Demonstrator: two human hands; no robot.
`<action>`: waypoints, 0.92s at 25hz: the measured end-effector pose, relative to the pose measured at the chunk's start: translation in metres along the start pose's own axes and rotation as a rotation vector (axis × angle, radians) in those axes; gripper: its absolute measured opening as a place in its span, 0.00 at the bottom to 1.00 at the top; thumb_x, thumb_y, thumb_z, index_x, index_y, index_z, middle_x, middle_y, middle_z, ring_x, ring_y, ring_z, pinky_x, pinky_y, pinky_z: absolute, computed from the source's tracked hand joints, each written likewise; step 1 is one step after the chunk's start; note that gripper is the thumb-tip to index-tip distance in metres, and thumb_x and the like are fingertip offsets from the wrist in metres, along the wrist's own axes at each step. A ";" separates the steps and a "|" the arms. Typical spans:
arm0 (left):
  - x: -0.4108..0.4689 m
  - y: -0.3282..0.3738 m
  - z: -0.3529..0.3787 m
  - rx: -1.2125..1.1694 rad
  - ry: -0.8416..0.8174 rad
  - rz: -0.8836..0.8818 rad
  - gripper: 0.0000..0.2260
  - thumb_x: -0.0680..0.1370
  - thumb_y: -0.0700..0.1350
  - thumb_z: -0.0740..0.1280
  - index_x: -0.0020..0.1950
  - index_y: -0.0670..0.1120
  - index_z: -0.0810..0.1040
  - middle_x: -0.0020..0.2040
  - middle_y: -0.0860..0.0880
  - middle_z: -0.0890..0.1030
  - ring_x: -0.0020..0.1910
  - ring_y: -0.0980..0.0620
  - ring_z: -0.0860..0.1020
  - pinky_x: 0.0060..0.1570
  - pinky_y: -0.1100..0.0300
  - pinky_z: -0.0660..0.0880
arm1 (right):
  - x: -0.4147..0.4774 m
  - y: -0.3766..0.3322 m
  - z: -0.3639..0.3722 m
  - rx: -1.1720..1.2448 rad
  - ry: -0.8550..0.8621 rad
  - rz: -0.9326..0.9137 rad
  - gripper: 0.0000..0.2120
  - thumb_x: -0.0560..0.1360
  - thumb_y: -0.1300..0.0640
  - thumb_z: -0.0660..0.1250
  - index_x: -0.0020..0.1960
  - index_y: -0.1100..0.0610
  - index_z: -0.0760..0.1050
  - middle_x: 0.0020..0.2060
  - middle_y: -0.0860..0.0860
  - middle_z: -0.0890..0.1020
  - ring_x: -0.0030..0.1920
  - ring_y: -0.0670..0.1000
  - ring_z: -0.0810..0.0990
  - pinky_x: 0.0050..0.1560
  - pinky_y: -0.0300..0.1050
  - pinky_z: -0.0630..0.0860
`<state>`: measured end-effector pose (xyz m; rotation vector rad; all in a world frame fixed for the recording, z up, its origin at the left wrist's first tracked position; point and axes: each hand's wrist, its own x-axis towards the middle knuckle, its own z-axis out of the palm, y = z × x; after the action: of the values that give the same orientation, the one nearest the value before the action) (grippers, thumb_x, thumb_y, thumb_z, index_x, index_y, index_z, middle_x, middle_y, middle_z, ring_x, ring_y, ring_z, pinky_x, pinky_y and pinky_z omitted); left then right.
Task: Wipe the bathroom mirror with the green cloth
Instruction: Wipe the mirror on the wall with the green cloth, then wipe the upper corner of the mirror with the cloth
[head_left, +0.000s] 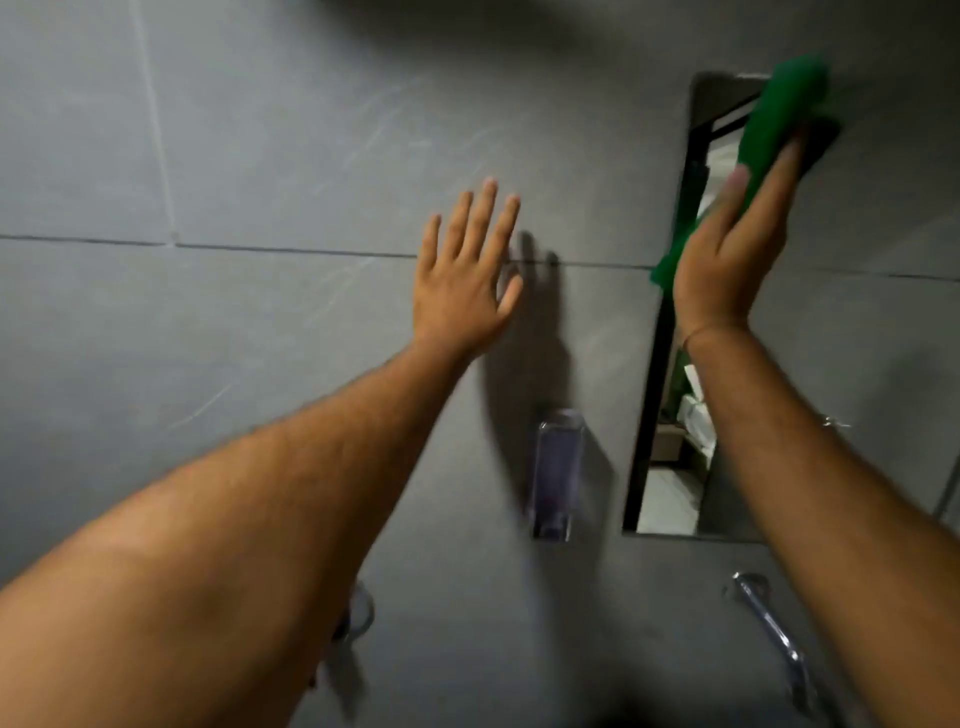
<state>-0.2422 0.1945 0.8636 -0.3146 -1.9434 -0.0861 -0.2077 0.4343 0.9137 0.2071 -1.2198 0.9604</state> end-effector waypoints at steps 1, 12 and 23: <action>-0.003 -0.012 -0.011 0.030 0.020 -0.022 0.38 0.83 0.59 0.61 0.93 0.52 0.59 0.93 0.46 0.58 0.92 0.44 0.58 0.89 0.40 0.54 | 0.003 -0.020 0.014 -0.015 -0.047 -0.047 0.25 0.87 0.58 0.57 0.78 0.75 0.65 0.78 0.68 0.71 0.79 0.62 0.73 0.81 0.45 0.70; -0.350 -0.068 0.047 -0.019 -0.527 0.024 0.34 0.86 0.52 0.63 0.92 0.48 0.63 0.92 0.45 0.61 0.91 0.44 0.60 0.89 0.40 0.54 | -0.301 -0.044 -0.037 0.376 -0.095 1.058 0.17 0.90 0.59 0.56 0.70 0.68 0.75 0.68 0.64 0.82 0.69 0.64 0.82 0.68 0.51 0.81; -0.850 -0.021 0.062 -0.193 -1.411 -0.452 0.30 0.90 0.53 0.56 0.92 0.46 0.61 0.92 0.46 0.59 0.92 0.45 0.57 0.90 0.45 0.48 | -0.837 0.086 -0.295 -0.517 -0.993 1.431 0.19 0.89 0.54 0.57 0.77 0.59 0.71 0.67 0.57 0.82 0.69 0.59 0.80 0.57 0.27 0.71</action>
<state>-0.0027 0.0353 0.0612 -0.0017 -3.3960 -0.4399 -0.0820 0.2387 0.0531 -0.8324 -2.5892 1.7599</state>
